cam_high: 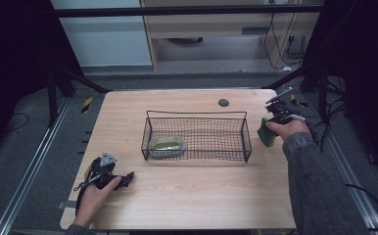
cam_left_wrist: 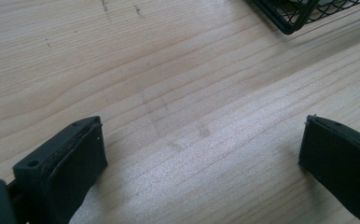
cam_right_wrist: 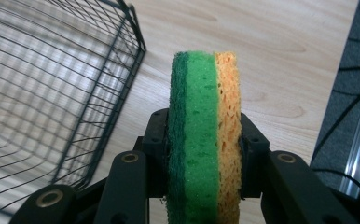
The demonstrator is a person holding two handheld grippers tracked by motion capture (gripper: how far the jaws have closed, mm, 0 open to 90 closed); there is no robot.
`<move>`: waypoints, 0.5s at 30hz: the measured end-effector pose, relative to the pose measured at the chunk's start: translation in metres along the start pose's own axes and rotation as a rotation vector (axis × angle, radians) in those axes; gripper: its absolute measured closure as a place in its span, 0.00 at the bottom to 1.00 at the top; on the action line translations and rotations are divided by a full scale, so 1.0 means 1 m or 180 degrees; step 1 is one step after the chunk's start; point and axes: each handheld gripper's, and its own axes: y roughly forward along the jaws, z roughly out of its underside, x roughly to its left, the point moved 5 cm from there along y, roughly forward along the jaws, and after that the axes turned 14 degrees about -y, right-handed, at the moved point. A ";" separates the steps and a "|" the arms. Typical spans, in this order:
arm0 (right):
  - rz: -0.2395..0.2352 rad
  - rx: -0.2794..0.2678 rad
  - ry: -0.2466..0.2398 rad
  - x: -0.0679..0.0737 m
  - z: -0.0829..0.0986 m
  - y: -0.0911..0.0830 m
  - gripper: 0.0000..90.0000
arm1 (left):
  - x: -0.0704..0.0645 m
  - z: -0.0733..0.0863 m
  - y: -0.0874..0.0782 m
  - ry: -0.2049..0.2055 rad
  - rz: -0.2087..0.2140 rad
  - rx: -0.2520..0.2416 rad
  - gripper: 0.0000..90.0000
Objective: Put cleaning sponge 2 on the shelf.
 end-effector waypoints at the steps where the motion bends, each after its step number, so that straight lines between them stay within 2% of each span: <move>1: 0.0001 -0.0075 -0.0026 0.002 0.001 -0.011 0.71 | 0.000 0.000 0.000 0.0000 0.0000 0.0000 0.00; 2: 0.0001 -0.0075 -0.0026 0.002 0.001 -0.011 0.71 | 0.000 0.000 0.000 0.0000 0.0000 0.0001 0.00; 3: 0.0001 -0.0158 -0.0046 0.005 0.000 -0.022 0.71 | 0.000 0.000 0.000 0.0000 -0.0001 0.0001 0.00; 6: -0.0007 -0.0281 -0.0090 0.010 -0.002 -0.038 0.71 | 0.000 0.000 0.000 0.0000 -0.0001 0.0001 0.00; 7: -0.0007 -0.0281 -0.0090 0.010 -0.002 -0.038 0.71 | 0.000 0.000 0.000 0.0000 -0.0001 0.0001 0.00; 9: -0.0009 -0.0401 -0.0131 0.016 -0.004 -0.054 0.71 | 0.000 0.000 0.000 0.0000 -0.0002 0.0000 0.00; 15: -0.0027 -0.0578 -0.0202 0.027 -0.007 -0.074 0.71 | 0.000 0.000 0.000 -0.0004 -0.0001 0.0001 0.00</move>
